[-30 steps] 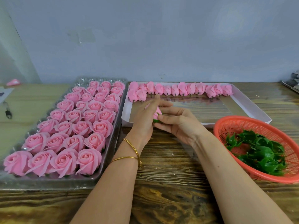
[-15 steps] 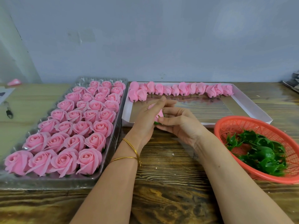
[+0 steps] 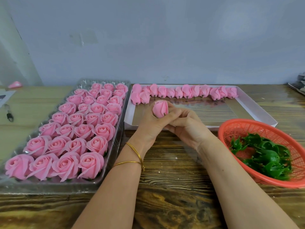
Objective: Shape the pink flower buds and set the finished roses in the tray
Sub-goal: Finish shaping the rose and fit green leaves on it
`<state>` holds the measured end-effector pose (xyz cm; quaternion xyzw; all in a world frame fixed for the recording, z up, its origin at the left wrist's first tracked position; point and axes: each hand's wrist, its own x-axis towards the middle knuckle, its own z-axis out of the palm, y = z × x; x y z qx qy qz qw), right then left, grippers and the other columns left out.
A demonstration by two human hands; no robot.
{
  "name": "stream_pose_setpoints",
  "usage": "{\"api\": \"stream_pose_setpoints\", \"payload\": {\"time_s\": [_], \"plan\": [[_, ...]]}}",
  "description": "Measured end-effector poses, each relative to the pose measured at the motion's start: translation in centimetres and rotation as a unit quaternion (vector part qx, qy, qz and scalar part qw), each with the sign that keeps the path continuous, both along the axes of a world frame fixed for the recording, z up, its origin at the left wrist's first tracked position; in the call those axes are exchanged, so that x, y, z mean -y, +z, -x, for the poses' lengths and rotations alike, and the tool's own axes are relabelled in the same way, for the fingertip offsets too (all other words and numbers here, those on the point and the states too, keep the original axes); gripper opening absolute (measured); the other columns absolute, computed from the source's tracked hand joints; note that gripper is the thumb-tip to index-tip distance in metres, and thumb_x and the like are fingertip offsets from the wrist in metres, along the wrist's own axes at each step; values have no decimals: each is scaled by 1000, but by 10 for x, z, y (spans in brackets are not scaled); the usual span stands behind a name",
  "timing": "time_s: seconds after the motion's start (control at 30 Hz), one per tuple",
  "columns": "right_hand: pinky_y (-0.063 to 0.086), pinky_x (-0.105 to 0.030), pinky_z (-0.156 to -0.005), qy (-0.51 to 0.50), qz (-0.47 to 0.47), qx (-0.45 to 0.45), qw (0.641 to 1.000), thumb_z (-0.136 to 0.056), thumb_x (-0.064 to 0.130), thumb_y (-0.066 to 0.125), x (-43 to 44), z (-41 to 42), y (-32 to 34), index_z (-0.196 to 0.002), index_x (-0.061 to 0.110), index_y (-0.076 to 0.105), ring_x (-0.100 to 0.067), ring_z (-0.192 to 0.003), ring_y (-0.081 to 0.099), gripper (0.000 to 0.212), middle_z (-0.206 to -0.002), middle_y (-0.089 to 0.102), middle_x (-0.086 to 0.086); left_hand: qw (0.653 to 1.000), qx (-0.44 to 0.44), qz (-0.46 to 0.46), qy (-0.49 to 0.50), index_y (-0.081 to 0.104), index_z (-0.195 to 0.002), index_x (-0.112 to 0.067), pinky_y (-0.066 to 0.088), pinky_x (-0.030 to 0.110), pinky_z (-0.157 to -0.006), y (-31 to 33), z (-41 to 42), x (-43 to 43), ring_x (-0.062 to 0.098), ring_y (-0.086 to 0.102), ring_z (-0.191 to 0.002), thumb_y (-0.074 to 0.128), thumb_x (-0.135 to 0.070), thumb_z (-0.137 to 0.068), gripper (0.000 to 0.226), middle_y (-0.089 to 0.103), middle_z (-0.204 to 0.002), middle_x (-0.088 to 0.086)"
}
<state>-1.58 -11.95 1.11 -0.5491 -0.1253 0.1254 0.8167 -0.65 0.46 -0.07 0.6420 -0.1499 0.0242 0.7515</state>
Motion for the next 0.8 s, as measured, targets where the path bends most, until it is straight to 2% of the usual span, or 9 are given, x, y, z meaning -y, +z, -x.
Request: {"api": "stream_pose_setpoints", "payload": {"time_s": [0.07,0.17,0.27,0.37,0.47,0.57,0.63,0.73,0.8], "plan": [[57,-30,-87,18,-4,-6,1000,-84,-24,42,1,1,0,-114,-5,61,-23,-101,67,40,-112,65,-19,1000,0,7,-22,69,-89,-15,55,27,-72,-2,-1,-1,11,67,-83,76,-8,-78,15,70,-80,-3],[57,-31,-90,32,-6,-8,999,-85,-24,44,2,3,0,-115,-3,61,-24,-107,66,41,-128,58,-23,999,6,7,-42,73,-68,-26,55,24,-74,-2,-1,-2,7,68,-85,75,-5,-77,22,72,-82,-7],[53,-34,-97,40,-2,-18,999,-85,-24,44,4,3,0,-123,-10,55,-28,-113,62,42,-139,49,-28,999,0,7,-47,72,-63,-24,54,24,-73,0,0,-2,7,68,-86,74,-7,-79,23,72,-83,-8],[50,-37,-100,42,11,-28,999,-86,-24,44,5,0,-2,-128,-14,49,-31,-116,58,44,-136,51,-30,999,-14,10,-33,71,-68,-14,55,24,-70,0,0,-1,9,68,-83,73,-4,-80,16,71,-83,-5],[52,-34,-98,43,8,-33,998,-86,-21,46,5,0,-2,-121,-6,57,-27,-110,63,40,-118,63,-20,999,-22,17,-17,69,-83,-6,56,27,-68,1,3,1,13,68,-79,71,-5,-83,2,70,-78,0],[58,-29,-87,30,-7,-31,999,-85,-18,50,2,0,-3,-115,2,63,-20,-100,69,37,-103,73,-10,999,-27,31,12,67,-91,-2,56,33,-74,1,2,2,20,68,-84,70,-10,-85,11,68,-81,7],[58,-29,-85,14,-4,-19,1000,-85,-15,53,1,-1,-3,-116,2,64,-20,-98,70,37,-102,74,-11,999,-30,26,23,67,-90,-6,55,35,-76,1,1,3,20,68,-85,69,-15,-87,10,68,-80,5],[54,-40,-96,-26,42,19,999,-81,-13,61,-2,-2,-2,-118,1,65,-31,-106,67,39,-112,69,-24,997,-32,16,64,70,-85,-20,54,32,-78,0,0,3,18,69,-87,70,-22,-87,3,71,-81,3],[52,-42,-99,-59,73,35,995,-71,-6,64,-2,-3,-1,-114,1,67,-35,-109,66,44,-111,69,-26,993,-24,7,114,71,-90,-18,53,29,-80,-1,-2,3,17,70,-90,71,-25,-86,8,73,-88,5]]}}
